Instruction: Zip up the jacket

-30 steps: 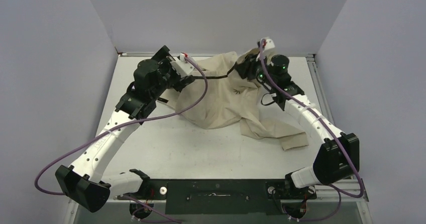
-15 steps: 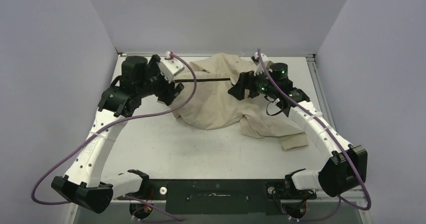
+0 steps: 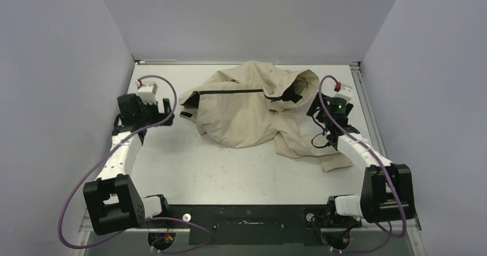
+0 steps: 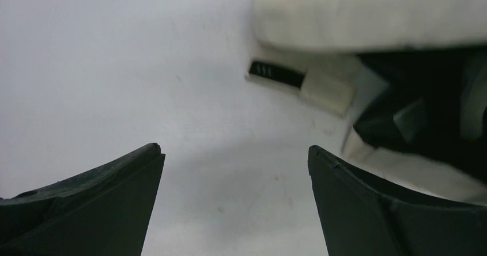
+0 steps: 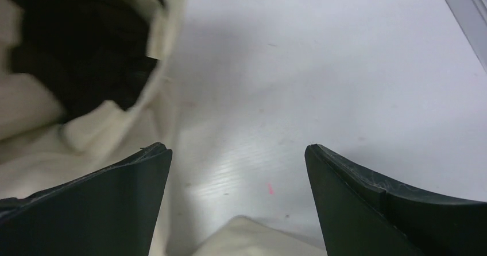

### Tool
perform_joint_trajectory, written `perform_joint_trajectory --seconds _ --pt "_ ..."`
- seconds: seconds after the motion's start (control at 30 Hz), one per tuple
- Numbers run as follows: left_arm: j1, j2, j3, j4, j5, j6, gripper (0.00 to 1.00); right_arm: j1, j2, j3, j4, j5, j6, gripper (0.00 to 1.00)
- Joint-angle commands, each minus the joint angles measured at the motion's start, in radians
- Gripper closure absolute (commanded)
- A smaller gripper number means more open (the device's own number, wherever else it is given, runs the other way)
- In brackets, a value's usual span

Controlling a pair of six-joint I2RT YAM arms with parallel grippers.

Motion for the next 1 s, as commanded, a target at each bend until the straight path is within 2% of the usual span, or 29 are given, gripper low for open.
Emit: perform_joint_trajectory --seconds 0.0,0.17,0.27,0.3,0.4,0.5,0.57,0.6,0.67,0.77,0.83,0.87,0.9,0.93,0.97 --pt "-0.007 -0.1 -0.266 0.251 0.183 -0.031 0.04 -0.012 0.128 -0.041 0.203 0.247 -0.071 0.1" --pt "-0.029 -0.101 -0.484 0.44 0.207 -0.023 0.04 -0.011 0.202 -0.181 0.472 0.309 -0.143 0.1" --pt "-0.04 -0.077 -0.609 0.71 0.178 -0.066 0.04 -0.009 0.249 -0.235 0.578 0.358 -0.178 0.1" --pt "-0.04 -0.071 -0.613 0.742 0.155 -0.098 0.04 -0.009 0.261 -0.247 0.598 0.368 -0.181 0.1" --pt "-0.05 -0.052 -0.7 1.021 0.102 -0.125 0.04 -0.01 0.267 -0.295 0.69 0.389 -0.194 0.1" --pt "-0.058 -0.005 -0.694 1.095 0.066 -0.142 0.04 -0.01 0.264 -0.348 0.83 0.391 -0.214 0.1" --pt "-0.094 0.003 -0.71 1.162 -0.028 -0.132 0.04 -0.01 0.275 -0.361 0.858 0.391 -0.212 0.1" --pt "-0.099 0.007 -0.715 1.169 -0.026 -0.121 0.04 -0.01 0.281 -0.372 0.885 0.394 -0.212 0.1" --pt "-0.105 0.013 -0.764 1.281 -0.05 -0.151 0.04 -0.004 0.278 -0.422 0.977 0.394 -0.232 0.1" --pt "-0.163 0.128 -0.853 1.521 -0.115 -0.116 0.04 0.017 0.269 -0.493 1.109 0.364 -0.276 0.1" --pt "-0.22 0.279 -0.879 1.768 -0.182 -0.095 0.04 0.028 0.307 -0.542 1.224 0.287 -0.316 0.1" --pt "-0.249 0.252 -0.861 1.732 -0.228 -0.087 0.04 0.035 0.374 -0.57 1.366 0.251 -0.362 0.1" --pt "-0.262 0.182 -0.812 1.452 -0.25 -0.085 0.04 0.05 0.373 -0.541 1.356 0.255 -0.377 0.1" --pt "-0.262 0.187 -0.762 1.407 -0.26 -0.091 0.04 0.048 0.346 -0.461 1.153 0.228 -0.351 0.1" --pt "-0.247 0.233 -0.727 1.422 -0.263 -0.108 0.04 0.017 0.379 -0.431 1.117 0.179 -0.346 0.1"
